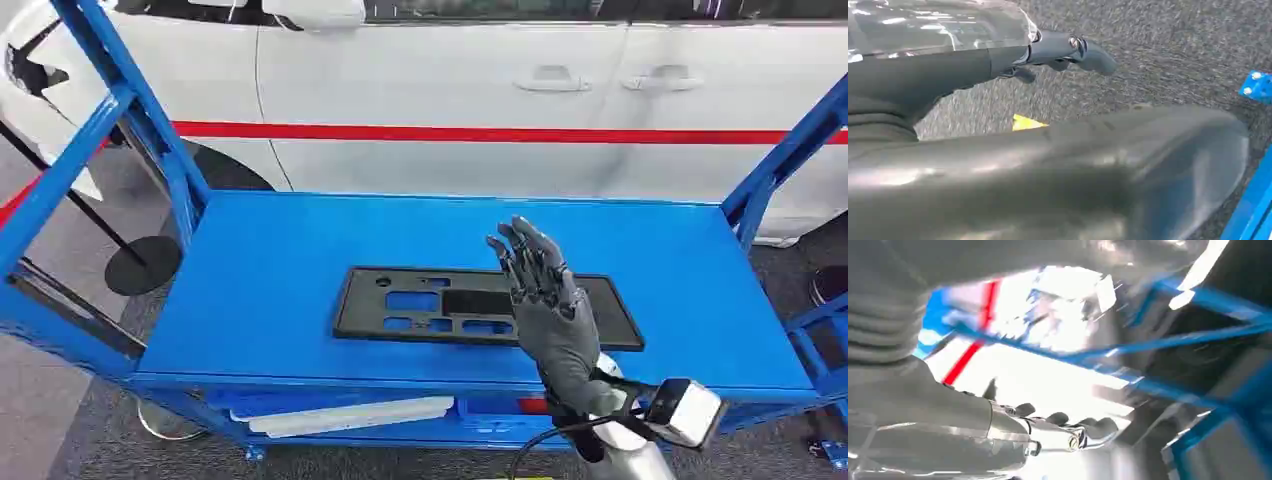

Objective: Take the parts from the cabinet and place them on the table.

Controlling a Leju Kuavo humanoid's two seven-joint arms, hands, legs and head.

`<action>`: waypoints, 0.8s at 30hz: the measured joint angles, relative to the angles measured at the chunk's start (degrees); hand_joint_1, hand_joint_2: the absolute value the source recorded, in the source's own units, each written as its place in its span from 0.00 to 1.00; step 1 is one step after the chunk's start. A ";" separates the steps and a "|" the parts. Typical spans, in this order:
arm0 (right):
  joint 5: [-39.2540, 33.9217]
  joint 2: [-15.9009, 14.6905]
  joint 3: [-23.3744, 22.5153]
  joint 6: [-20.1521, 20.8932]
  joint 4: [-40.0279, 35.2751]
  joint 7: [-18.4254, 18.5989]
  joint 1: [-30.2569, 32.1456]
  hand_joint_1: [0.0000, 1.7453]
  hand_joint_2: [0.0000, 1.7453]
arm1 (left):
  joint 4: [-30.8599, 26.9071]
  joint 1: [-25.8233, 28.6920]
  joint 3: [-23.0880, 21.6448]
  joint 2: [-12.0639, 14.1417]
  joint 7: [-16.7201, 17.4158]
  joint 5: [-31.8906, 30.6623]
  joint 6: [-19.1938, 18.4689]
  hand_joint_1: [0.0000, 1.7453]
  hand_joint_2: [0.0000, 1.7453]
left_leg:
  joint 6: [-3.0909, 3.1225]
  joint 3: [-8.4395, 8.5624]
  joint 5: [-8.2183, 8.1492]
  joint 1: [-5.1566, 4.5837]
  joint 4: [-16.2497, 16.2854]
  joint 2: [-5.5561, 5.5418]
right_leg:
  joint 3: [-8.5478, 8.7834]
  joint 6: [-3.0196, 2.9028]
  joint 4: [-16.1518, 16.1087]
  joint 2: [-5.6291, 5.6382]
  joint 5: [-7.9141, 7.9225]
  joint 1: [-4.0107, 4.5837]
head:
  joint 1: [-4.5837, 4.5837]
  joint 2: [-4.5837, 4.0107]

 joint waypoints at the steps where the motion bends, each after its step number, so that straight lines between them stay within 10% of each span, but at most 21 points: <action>1: 1.42 -0.37 -0.13 -1.49 0.51 -0.15 0.62 0.00 1.00 | 0.00 0.10 0.00 -0.02 -0.20 0.02 0.00 0.00 0.00 | -0.25 0.03 -0.04 0.04 -0.19 0.01 | -0.13 -0.13 0.08 0.07 -0.07 0.04 | 0.00 0.00; 4: 3.99 -1.49 -0.77 -4.08 1.49 -0.20 2.00 0.00 1.00 | 0.00 0.39 0.00 -0.02 -0.59 0.02 -0.07 0.00 0.00 | -1.18 0.13 -1.26 0.04 0.81 0.17 | 0.71 -1.11 -0.94 0.02 0.19 -0.55 | 0.00 0.00; 7: 5.02 -2.28 -1.36 -4.01 1.99 -0.18 3.04 0.00 1.00 | 0.00 0.41 0.00 -0.07 -0.66 0.02 -0.26 0.00 0.00 | -1.31 -5.95 -7.74 0.15 13.68 0.18 | 0.96 -1.86 -0.87 -0.24 -0.15 -0.31 | 0.00 0.00; 9: 6.97 -3.02 -1.81 -3.43 2.13 -0.18 3.98 0.00 1.00 | 0.00 0.57 0.00 -0.17 -0.66 -0.04 -0.57 0.00 0.00 | -1.40 -8.53 -8.33 0.20 18.49 0.18 | 1.01 -1.94 -0.75 -0.21 -0.27 -0.13 | -0.02 0.00; 13: 13.41 -4.62 -2.76 -3.73 1.34 -0.22 6.31 0.00 1.00 | 0.00 0.51 -0.02 -0.17 -0.61 -0.17 -0.74 0.00 0.00 | -0.62 -0.54 0.50 0.17 1.68 0.19 | 1.88 -1.44 -0.38 0.01 -1.01 -0.03 | 0.00 0.00; 19: 19.54 -6.17 -3.78 -6.84 -0.30 -0.24 8.62 0.00 1.00 | 0.02 0.48 -0.22 -0.52 -0.42 -0.55 -0.94 0.00 0.00 | 1.08 0.39 0.29 0.19 -0.28 0.17 | 1.71 0.34 0.45 0.18 -1.74 -0.02 | 0.00 0.00; 24: 33.34 -7.35 -4.44 -15.45 -0.89 0.22 11.30 0.00 1.00 | 0.02 0.46 -0.79 -0.52 0.09 -1.38 -1.07 0.00 0.00 | 1.46 0.16 0.40 0.15 -0.35 0.24 | -6.81 1.62 17.99 0.13 -9.80 -0.62 | 0.00 0.00</action>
